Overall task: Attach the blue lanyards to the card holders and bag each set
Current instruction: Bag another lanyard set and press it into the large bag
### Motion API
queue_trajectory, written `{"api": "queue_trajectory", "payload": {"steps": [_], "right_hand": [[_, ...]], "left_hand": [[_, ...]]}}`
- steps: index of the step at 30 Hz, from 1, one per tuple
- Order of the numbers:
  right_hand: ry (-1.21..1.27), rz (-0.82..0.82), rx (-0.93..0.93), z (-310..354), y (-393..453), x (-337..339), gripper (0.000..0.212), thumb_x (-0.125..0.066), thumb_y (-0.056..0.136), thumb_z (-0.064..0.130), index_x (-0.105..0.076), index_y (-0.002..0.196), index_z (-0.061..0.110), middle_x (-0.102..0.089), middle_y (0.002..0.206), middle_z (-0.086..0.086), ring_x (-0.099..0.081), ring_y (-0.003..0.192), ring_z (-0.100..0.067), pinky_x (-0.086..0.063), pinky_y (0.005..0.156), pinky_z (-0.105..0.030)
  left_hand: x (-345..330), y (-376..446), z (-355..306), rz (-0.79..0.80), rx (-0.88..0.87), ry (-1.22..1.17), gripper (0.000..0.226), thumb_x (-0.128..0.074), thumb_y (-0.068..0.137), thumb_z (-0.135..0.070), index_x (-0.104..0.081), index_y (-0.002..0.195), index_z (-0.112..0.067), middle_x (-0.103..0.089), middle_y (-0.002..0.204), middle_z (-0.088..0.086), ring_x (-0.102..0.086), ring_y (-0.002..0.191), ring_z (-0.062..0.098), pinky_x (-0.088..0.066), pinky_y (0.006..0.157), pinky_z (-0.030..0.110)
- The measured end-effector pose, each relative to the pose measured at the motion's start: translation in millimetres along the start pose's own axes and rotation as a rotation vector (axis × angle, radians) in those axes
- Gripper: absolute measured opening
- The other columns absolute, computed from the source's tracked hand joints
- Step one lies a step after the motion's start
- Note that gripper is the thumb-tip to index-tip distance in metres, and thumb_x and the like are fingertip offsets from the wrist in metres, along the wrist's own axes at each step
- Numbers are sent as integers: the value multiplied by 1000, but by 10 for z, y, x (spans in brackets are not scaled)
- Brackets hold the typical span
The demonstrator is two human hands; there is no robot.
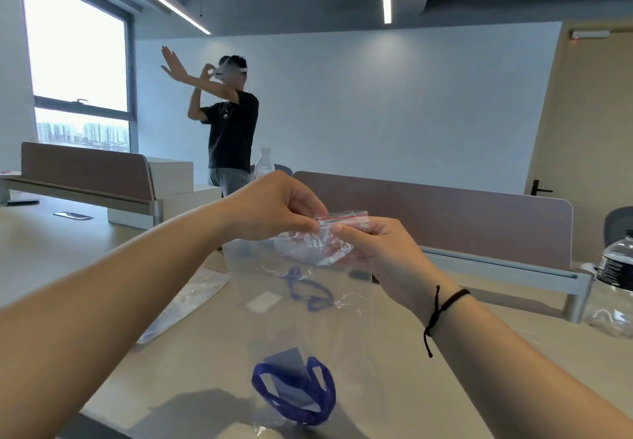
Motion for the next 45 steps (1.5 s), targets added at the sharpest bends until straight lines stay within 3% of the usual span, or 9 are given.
{"api": "queue_trajectory", "payload": {"steps": [8, 13, 16, 19, 22, 30, 36, 41, 45], "right_hand": [[-13, -174, -40, -72, -65, 326, 20, -77, 85, 30, -79, 86, 10, -76, 86, -15, -71, 78, -25, -50, 98, -62], [6, -166, -38, -101, -112, 328, 21, -75, 86, 29, -80, 88, 9, -77, 88, -14, -75, 82, -28, -44, 101, -68], [45, -188, -46, -133, -99, 338, 18, -74, 88, 27, -79, 86, 9, -75, 80, -9, -74, 76, -24, -47, 101, -64], [171, -231, -21, -157, -84, 384, 14, -71, 89, 16, -76, 84, 4, -73, 76, -7, -69, 75, -22, -60, 88, -46], [240, -261, -34, -221, -86, 424, 13, -70, 90, 14, -76, 88, 3, -74, 83, -12, -70, 81, -26, -60, 85, -39], [294, -366, -99, -340, -95, 632, 10, -71, 91, 16, -77, 93, 8, -78, 96, -12, -71, 85, -25, -61, 78, -35], [228, -456, -105, -392, -184, 889, 15, -71, 91, 16, -76, 99, 4, -72, 82, -9, -63, 54, -13, -52, 47, -23], [328, -485, -136, -686, -127, 970, 10, -68, 93, 12, -74, 95, 4, -77, 87, -10, -69, 63, -16, -60, 59, -30], [450, -519, -195, -958, -41, 918, 8, -67, 93, 8, -71, 98, 4, -78, 82, -9, -74, 67, -15, -61, 59, -27]], "left_hand": [[70, -122, 197, 46, 67, 43, 1, -80, 83, -27, -81, 83, -27, -77, 75, -12, -66, 62, 0, -49, 62, 11], [59, -195, 291, 22, 73, -38, 16, -75, 88, -35, -82, 75, -29, -74, 74, 5, -56, 64, 13, -48, 70, 23], [23, -244, 377, -81, 129, -179, 7, -80, 81, -29, -82, 86, -24, -78, 81, -2, -68, 74, 7, -53, 74, 20], [-274, -397, 673, -149, 228, -491, 35, -84, 77, -27, -76, 108, -14, -79, 98, 8, -74, 93, 20, -61, 86, 31], [-903, -626, 1027, 3, 353, -633, 55, -82, 76, -41, -67, 124, -19, -76, 112, 2, -69, 112, 27, -54, 100, 43], [-1983, -1004, 1367, 157, 558, -687, 19, -72, 91, -13, -72, 110, -13, -77, 101, 2, -72, 96, 15, -59, 86, 29], [-1924, -1017, 1413, -111, 635, -811, 18, -50, 104, -11, -67, 104, -8, -67, 82, 12, -64, 57, 12, -54, 52, 24], [-1586, -1008, 1506, -365, 518, -450, 28, -44, 107, -19, -64, 91, -7, -60, 67, 8, -51, 46, 6, -44, 47, 25], [-1448, -1091, 1584, -357, 454, -391, 17, -67, 95, -27, -67, 83, -14, -68, 60, 7, -55, 43, 13, -44, 45, 26]]}}
Point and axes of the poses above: each hand's wrist, its own y-axis towards the middle knuckle, its own x-axis out of the back of the hand, z = x × y, the point moved 7 cm from there along y, towards the middle knuckle
